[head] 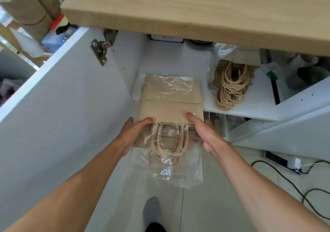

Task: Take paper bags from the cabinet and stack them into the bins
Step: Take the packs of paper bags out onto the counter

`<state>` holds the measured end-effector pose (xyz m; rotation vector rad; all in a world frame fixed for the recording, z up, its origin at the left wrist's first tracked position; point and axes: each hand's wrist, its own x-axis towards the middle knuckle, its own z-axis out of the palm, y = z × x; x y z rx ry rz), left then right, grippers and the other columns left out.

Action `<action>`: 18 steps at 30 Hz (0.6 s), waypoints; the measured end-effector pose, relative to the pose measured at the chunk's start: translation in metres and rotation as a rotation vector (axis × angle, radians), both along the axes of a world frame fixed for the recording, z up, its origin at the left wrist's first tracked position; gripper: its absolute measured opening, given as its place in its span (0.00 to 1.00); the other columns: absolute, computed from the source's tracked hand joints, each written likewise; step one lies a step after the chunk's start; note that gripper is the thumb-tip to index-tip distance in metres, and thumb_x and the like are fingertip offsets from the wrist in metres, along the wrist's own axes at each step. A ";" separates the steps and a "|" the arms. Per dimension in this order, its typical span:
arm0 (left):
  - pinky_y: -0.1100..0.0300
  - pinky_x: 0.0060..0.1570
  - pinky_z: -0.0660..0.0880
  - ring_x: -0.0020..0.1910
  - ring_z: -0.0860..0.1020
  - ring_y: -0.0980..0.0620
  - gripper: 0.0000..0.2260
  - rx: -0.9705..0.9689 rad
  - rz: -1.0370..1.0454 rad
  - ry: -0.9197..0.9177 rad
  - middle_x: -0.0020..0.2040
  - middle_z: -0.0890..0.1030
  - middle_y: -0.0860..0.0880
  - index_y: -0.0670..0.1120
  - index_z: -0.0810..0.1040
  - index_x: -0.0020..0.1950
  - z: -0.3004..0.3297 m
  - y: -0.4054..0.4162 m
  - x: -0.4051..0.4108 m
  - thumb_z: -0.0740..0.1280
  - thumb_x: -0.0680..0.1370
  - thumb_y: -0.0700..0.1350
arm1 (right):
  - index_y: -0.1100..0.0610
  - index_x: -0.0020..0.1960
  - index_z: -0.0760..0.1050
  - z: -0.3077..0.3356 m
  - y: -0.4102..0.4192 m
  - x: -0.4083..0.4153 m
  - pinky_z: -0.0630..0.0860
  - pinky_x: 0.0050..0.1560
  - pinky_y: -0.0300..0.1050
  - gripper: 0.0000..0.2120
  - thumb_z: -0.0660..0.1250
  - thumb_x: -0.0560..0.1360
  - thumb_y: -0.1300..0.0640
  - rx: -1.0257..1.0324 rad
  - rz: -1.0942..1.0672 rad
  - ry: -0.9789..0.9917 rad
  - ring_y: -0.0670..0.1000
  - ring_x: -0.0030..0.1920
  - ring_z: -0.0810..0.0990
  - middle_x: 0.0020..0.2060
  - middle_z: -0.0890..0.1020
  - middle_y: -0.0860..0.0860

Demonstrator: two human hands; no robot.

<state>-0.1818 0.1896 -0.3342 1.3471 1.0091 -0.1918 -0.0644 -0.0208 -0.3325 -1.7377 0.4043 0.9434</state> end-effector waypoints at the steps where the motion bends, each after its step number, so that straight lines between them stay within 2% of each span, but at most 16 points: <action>1: 0.44 0.60 0.79 0.55 0.83 0.46 0.57 -0.007 0.026 -0.006 0.62 0.82 0.45 0.44 0.67 0.74 0.000 -0.005 -0.010 0.82 0.52 0.67 | 0.51 0.84 0.47 0.004 -0.005 -0.008 0.63 0.78 0.59 0.67 0.78 0.58 0.26 0.015 0.004 -0.003 0.56 0.79 0.64 0.82 0.59 0.54; 4: 0.42 0.56 0.81 0.54 0.84 0.44 0.56 -0.011 0.085 -0.011 0.60 0.82 0.44 0.44 0.67 0.74 0.023 -0.031 -0.040 0.83 0.52 0.65 | 0.52 0.84 0.45 0.028 -0.025 -0.038 0.60 0.78 0.53 0.61 0.76 0.66 0.31 0.040 0.008 -0.004 0.54 0.80 0.60 0.83 0.55 0.52; 6: 0.41 0.49 0.83 0.52 0.84 0.41 0.47 -0.022 0.092 -0.003 0.57 0.83 0.42 0.43 0.70 0.66 0.047 -0.048 -0.058 0.82 0.54 0.62 | 0.55 0.84 0.46 0.046 -0.037 -0.058 0.63 0.77 0.53 0.56 0.75 0.71 0.35 0.047 -0.001 -0.007 0.55 0.80 0.62 0.82 0.57 0.53; 8: 0.45 0.39 0.83 0.49 0.83 0.40 0.36 -0.047 0.087 -0.001 0.54 0.84 0.41 0.44 0.72 0.58 0.077 -0.065 -0.077 0.82 0.58 0.58 | 0.56 0.84 0.47 0.078 -0.052 -0.079 0.67 0.76 0.55 0.55 0.75 0.71 0.37 0.056 -0.021 -0.009 0.56 0.78 0.65 0.82 0.59 0.54; 10: 0.49 0.35 0.81 0.49 0.83 0.40 0.37 -0.055 0.092 -0.006 0.55 0.83 0.38 0.44 0.72 0.59 0.106 -0.078 -0.093 0.83 0.59 0.58 | 0.54 0.84 0.44 0.102 -0.065 -0.094 0.67 0.75 0.58 0.60 0.76 0.67 0.34 0.085 -0.024 -0.001 0.57 0.78 0.65 0.82 0.57 0.54; 12: 0.50 0.34 0.80 0.48 0.83 0.39 0.43 -0.054 0.079 -0.008 0.55 0.83 0.36 0.43 0.71 0.64 0.139 -0.089 -0.105 0.84 0.57 0.59 | 0.52 0.84 0.43 0.131 -0.076 -0.107 0.67 0.76 0.59 0.70 0.78 0.57 0.26 0.082 0.000 -0.014 0.58 0.78 0.65 0.83 0.57 0.56; 13: 0.51 0.34 0.80 0.46 0.84 0.40 0.42 -0.047 0.063 -0.014 0.53 0.83 0.37 0.42 0.71 0.64 0.158 -0.095 -0.112 0.84 0.58 0.59 | 0.51 0.84 0.43 0.142 -0.083 -0.112 0.66 0.76 0.61 0.75 0.77 0.51 0.23 0.080 0.013 -0.007 0.59 0.78 0.65 0.82 0.58 0.56; 15: 0.57 0.28 0.77 0.35 0.81 0.48 0.33 -0.008 0.044 -0.012 0.41 0.82 0.42 0.36 0.74 0.60 0.195 -0.106 -0.126 0.81 0.66 0.55 | 0.50 0.84 0.45 0.162 -0.096 -0.121 0.66 0.76 0.63 0.76 0.76 0.49 0.21 0.093 0.034 -0.010 0.59 0.78 0.65 0.82 0.59 0.56; 16: 0.60 0.25 0.74 0.28 0.78 0.52 0.33 -0.001 0.033 -0.006 0.38 0.80 0.43 0.33 0.75 0.61 0.210 -0.110 -0.134 0.81 0.67 0.54 | 0.50 0.84 0.47 0.169 -0.104 -0.125 0.66 0.75 0.64 0.75 0.76 0.48 0.20 0.096 0.035 -0.016 0.59 0.78 0.66 0.81 0.61 0.56; 18: 0.61 0.24 0.74 0.25 0.77 0.55 0.44 0.005 0.021 -0.040 0.45 0.82 0.39 0.32 0.71 0.66 0.232 -0.118 -0.148 0.82 0.62 0.57 | 0.51 0.82 0.53 0.178 -0.118 -0.133 0.68 0.74 0.63 0.73 0.76 0.48 0.19 0.106 0.049 -0.024 0.58 0.76 0.69 0.79 0.67 0.55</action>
